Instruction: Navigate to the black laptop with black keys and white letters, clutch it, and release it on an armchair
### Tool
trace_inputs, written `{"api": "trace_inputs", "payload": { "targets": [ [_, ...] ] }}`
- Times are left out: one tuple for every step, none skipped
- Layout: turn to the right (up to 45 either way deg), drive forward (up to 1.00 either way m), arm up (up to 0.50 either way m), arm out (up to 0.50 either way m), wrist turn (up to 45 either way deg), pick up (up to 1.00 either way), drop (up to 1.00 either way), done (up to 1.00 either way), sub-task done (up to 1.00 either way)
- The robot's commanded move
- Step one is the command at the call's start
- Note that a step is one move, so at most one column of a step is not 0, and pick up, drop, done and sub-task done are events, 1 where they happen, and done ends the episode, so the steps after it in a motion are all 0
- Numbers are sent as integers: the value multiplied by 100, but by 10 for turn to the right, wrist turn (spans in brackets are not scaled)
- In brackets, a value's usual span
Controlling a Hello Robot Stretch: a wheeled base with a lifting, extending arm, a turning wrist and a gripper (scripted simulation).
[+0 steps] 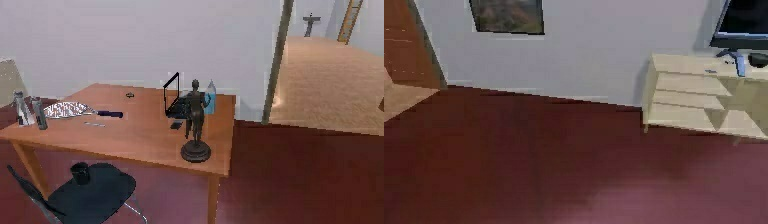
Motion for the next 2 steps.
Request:
{"api": "trace_inputs", "payload": {
  "targets": [
    [300,0,0,0,0,0,0,0,0],
    [0,70,0,0,0,0,0,0,0]
  ]
}}
